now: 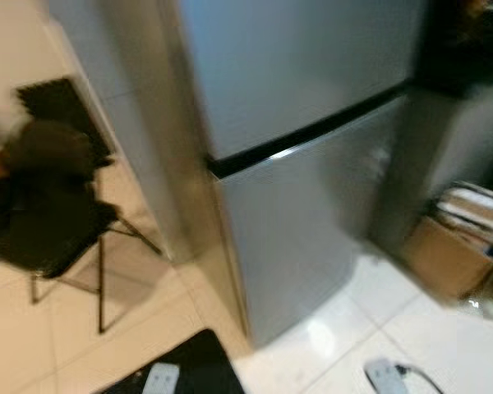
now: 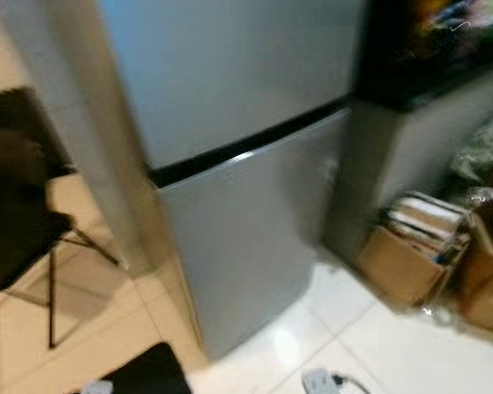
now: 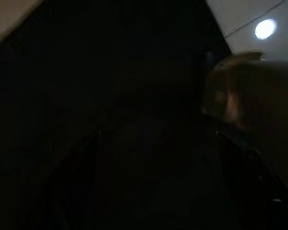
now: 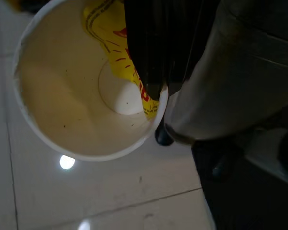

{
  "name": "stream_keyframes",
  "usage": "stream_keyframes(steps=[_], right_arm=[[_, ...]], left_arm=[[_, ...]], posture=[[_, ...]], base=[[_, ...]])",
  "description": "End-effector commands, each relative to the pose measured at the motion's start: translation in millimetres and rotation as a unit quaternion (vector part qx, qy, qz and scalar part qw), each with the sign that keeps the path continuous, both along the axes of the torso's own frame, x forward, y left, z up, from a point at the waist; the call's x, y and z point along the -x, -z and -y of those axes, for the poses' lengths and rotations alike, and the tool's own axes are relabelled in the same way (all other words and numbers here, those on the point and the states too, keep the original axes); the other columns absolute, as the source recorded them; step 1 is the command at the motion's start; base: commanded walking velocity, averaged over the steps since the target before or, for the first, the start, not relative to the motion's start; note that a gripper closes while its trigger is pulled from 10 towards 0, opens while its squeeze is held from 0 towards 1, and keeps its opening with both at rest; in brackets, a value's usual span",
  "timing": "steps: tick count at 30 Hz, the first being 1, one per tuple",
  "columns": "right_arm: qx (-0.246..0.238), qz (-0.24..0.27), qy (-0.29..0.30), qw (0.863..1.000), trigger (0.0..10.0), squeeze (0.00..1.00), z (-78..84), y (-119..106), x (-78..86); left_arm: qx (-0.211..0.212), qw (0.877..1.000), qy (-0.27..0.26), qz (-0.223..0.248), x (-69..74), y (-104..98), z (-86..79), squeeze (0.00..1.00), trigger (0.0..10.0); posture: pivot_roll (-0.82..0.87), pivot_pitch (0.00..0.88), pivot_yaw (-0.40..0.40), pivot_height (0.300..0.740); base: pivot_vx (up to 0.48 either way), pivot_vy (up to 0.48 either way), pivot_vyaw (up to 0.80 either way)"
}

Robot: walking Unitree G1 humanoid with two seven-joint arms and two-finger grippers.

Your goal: Restocking fridge

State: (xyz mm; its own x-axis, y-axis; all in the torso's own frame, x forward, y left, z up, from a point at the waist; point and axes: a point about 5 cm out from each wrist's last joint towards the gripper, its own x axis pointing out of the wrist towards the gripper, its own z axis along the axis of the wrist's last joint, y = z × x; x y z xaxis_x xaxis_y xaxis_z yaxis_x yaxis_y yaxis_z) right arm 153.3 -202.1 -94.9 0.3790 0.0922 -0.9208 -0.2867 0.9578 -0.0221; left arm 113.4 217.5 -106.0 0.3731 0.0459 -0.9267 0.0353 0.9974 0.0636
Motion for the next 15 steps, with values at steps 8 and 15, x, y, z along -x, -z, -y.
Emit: stream_keyframes(steps=[8,15], right_arm=[[0.016,-0.002,0.001,1.000,10.0,0.00,-1.2,0.6,-0.4],[0.025,-0.008,-0.001,1.000,10.0,0.00,0.1,0.7,0.0]], left_arm=[[0.016,1.000,-0.004,0.013,-4.8,-1.7,0.8,0.00,10.0],[0.038,0.997,-0.040,0.046,-8.4,-3.3,2.3,0.00,10.0]], posture=[[0.00,0.000,0.009,0.740],[0.00,0.000,0.005,0.740]], base=[[0.000,0.000,0.19],[0.000,0.000,0.00]])
